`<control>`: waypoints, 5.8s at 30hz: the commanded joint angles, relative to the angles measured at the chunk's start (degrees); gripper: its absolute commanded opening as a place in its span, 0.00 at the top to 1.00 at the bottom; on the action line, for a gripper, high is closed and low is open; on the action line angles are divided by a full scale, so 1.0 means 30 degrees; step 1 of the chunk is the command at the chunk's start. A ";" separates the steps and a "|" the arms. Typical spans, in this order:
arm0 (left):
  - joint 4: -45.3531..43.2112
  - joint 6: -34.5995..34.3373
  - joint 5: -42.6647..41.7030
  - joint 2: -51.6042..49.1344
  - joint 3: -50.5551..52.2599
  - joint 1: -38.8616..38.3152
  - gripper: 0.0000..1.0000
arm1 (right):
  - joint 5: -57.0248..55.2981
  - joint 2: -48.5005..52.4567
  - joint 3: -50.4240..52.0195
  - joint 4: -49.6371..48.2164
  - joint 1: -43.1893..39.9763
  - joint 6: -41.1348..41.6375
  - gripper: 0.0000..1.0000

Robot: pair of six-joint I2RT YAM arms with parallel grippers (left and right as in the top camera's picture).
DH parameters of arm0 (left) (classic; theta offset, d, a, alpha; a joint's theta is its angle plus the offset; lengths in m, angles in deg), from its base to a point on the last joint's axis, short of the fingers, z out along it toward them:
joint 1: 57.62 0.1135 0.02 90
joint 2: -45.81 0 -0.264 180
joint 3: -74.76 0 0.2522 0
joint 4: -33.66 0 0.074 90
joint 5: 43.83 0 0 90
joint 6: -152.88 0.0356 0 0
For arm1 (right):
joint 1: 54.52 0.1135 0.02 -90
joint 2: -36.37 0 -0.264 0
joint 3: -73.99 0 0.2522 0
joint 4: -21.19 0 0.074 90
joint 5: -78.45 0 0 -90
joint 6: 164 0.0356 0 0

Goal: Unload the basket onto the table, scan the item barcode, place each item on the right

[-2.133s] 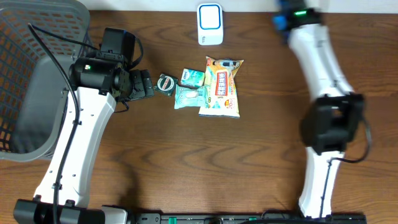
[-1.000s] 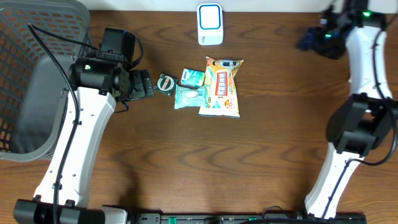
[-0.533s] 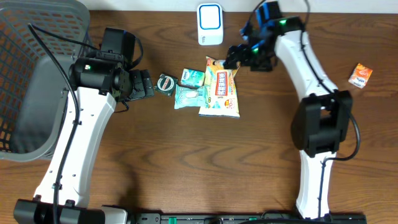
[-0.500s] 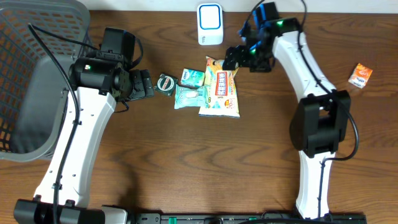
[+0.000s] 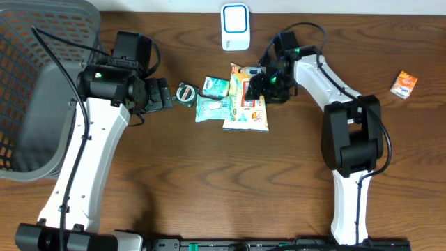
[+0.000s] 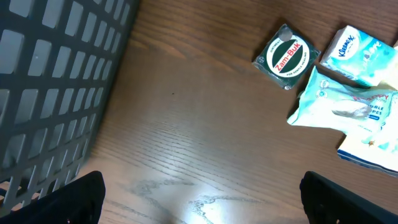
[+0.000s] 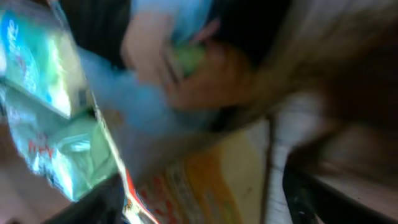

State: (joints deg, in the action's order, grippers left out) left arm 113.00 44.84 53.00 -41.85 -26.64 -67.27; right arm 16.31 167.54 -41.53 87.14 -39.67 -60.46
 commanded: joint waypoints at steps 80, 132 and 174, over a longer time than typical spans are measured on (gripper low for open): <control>0.0036 -0.0095 0.0313 0.0029 0.0015 0.0036 0.01 | 0.2076 -0.2339 0.0131 -0.4342 -0.0692 0.0627 0.99; 0.0036 -0.0095 0.0313 0.0029 0.0015 0.0036 0.01 | -1.2182 -0.4116 0.0109 0.5952 0.2157 0.6470 0.01; 0.0036 -0.0095 0.0313 0.0029 0.0015 0.0036 0.02 | 0.2382 -0.8837 1.1322 -0.3730 -0.9369 0.2178 0.01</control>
State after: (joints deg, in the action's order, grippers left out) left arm 112.98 44.84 53.00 -41.85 -26.64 -67.27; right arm 20.68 141.21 -7.74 75.90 -67.30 -53.25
